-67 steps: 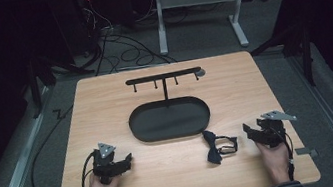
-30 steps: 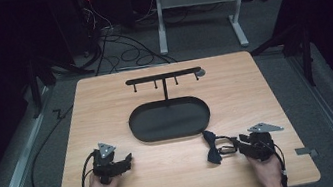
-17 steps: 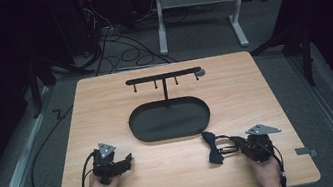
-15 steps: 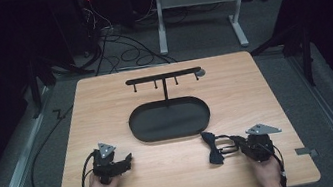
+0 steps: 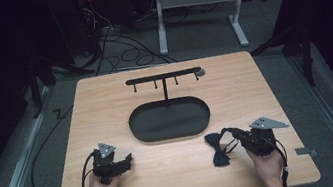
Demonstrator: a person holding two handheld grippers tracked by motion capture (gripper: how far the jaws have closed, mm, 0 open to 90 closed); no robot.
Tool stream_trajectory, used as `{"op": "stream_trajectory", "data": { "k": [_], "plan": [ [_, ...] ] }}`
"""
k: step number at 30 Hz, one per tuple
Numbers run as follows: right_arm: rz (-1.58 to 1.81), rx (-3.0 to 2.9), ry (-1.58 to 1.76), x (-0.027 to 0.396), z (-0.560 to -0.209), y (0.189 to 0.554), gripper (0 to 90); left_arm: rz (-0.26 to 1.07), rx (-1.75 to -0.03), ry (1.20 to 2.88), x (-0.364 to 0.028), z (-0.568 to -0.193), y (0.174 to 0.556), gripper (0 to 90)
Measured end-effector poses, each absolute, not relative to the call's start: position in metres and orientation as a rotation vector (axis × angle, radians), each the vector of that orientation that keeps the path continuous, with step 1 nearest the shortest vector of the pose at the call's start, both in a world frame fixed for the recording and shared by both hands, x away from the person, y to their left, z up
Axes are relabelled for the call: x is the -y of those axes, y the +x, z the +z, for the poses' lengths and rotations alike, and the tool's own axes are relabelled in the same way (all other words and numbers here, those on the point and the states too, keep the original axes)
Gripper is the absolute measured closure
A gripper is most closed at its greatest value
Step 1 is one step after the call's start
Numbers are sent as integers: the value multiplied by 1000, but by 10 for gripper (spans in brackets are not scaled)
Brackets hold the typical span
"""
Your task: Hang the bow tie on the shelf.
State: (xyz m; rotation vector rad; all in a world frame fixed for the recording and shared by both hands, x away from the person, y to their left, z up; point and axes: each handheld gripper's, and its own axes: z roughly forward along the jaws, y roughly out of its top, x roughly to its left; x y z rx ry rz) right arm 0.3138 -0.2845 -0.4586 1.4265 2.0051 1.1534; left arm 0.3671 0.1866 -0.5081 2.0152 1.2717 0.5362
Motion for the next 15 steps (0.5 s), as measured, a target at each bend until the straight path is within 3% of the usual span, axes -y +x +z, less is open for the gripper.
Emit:
{"op": "stream_trajectory", "data": {
  "k": [15],
  "plan": [
    [1202, -2040, 1275, 268, -424, 326, 861, 537, -1271, 2013, -187, -508, 367, 205]
  ]
}}
